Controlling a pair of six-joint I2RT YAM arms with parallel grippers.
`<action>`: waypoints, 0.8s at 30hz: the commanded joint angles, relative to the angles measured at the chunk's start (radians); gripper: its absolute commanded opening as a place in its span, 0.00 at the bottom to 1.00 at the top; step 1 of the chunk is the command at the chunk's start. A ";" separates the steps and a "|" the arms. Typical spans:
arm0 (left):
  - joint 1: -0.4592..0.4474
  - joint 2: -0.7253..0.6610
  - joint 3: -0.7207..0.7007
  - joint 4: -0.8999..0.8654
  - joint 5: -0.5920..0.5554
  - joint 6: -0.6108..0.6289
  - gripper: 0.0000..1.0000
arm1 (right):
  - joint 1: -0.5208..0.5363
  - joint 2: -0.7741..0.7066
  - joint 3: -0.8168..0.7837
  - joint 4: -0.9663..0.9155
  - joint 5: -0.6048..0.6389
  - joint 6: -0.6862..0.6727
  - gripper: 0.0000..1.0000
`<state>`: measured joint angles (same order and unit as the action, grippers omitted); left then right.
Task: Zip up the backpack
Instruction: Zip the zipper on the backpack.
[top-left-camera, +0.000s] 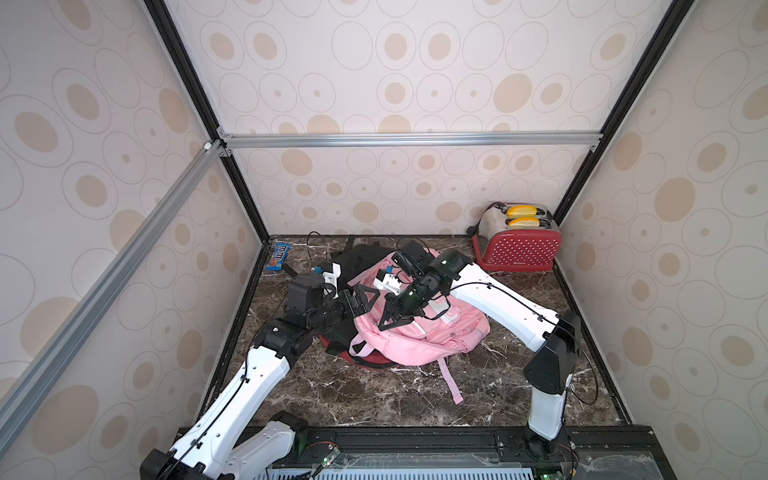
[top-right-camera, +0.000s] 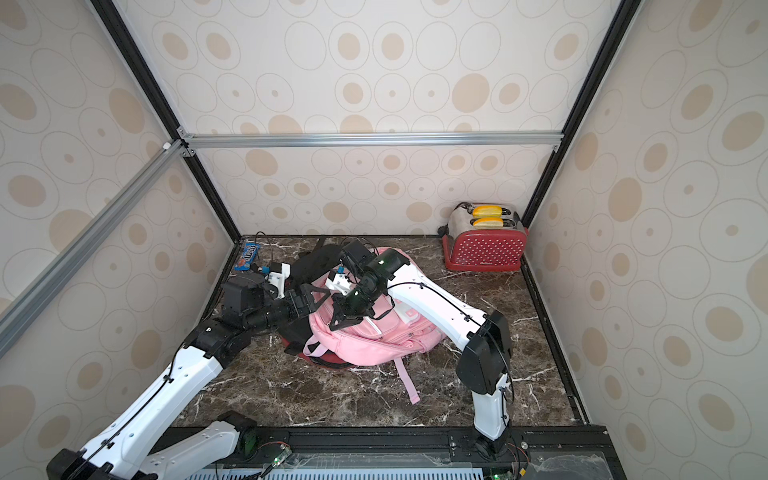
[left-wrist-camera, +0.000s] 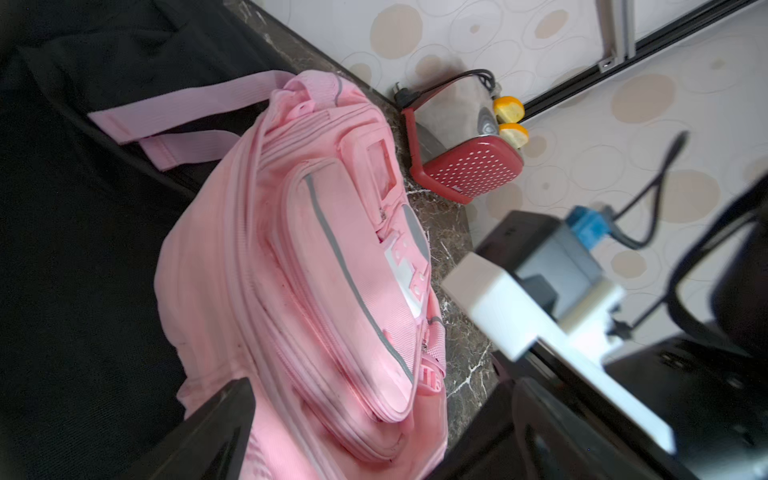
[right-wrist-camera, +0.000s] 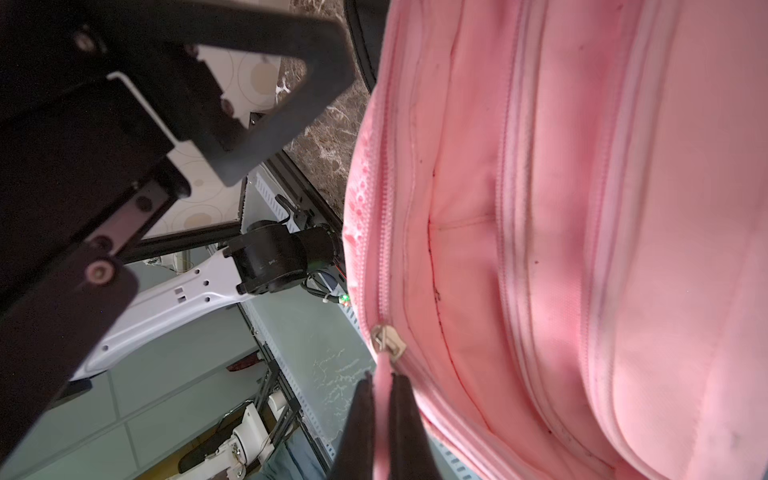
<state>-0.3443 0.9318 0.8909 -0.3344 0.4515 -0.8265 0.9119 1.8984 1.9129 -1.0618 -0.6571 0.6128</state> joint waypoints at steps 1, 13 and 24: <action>0.039 -0.132 -0.009 -0.061 0.020 0.050 0.99 | -0.026 -0.022 0.008 0.096 -0.097 0.045 0.00; 0.041 -0.488 -0.437 0.231 0.113 -0.241 0.99 | -0.085 0.055 0.135 0.268 -0.234 0.204 0.00; 0.013 -0.510 -0.658 0.680 0.098 -0.422 0.99 | -0.082 0.058 0.094 0.412 -0.278 0.307 0.00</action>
<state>-0.3164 0.4213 0.2478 0.1463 0.5552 -1.1870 0.8246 1.9770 2.0125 -0.7700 -0.8627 0.8810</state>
